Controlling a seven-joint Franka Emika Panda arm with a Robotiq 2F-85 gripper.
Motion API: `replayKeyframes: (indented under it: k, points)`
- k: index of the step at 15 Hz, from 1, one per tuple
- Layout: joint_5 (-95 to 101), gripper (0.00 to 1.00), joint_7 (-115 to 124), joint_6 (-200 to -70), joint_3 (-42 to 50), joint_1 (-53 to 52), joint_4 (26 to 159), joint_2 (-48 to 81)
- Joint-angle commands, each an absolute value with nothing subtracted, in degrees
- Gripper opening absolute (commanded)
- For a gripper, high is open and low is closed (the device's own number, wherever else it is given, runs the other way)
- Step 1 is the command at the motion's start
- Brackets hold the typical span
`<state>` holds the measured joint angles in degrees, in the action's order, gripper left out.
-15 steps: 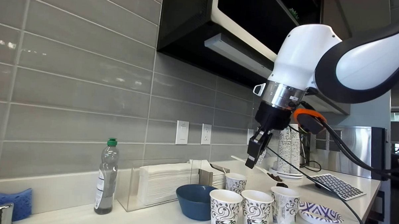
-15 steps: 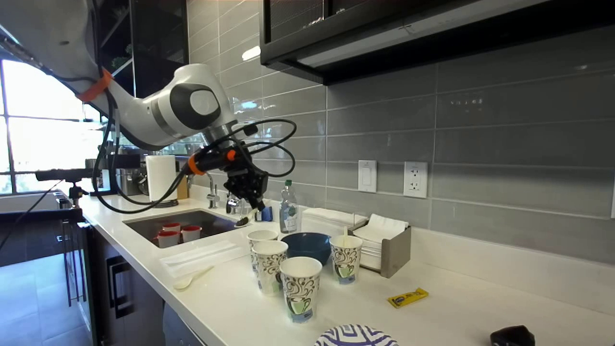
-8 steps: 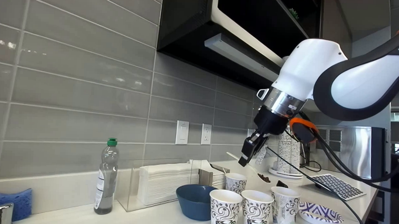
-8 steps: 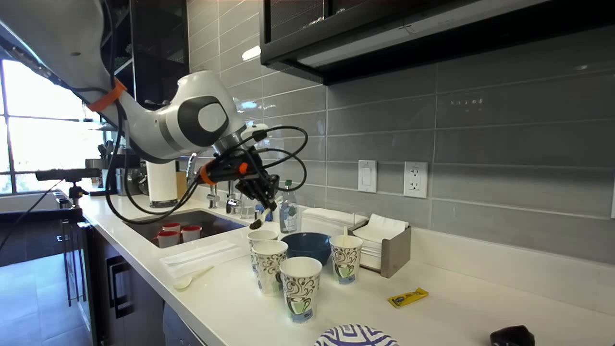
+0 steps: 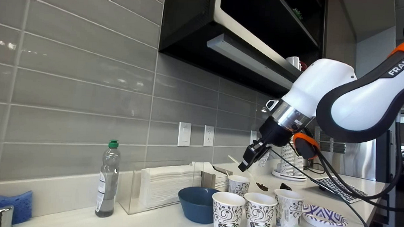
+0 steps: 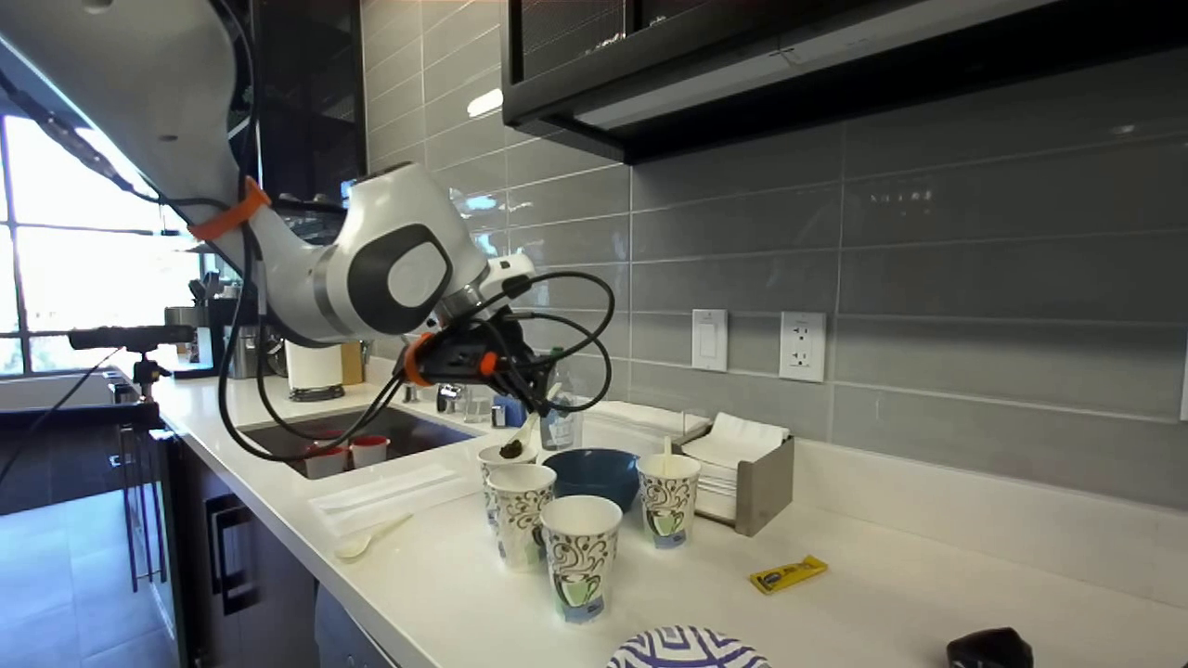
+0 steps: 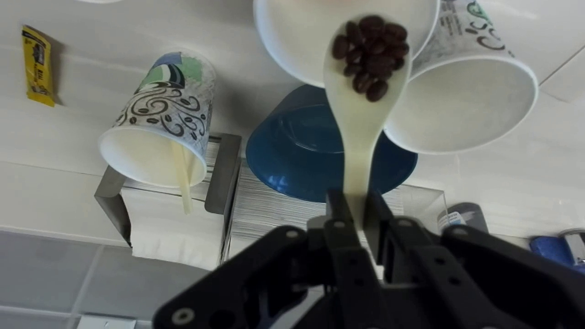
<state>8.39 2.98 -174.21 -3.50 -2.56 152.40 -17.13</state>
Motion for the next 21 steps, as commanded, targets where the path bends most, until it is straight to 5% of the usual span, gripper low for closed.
replayKeyframes:
  k: [1, 21]
  points:
    - [4.9, 0.03, 0.4, -180.8, -2.0, -4.5, 153.3, -14.4]
    - [13.6, 0.03, 4.7, -197.8, 21.5, -22.9, 157.3, -12.6]
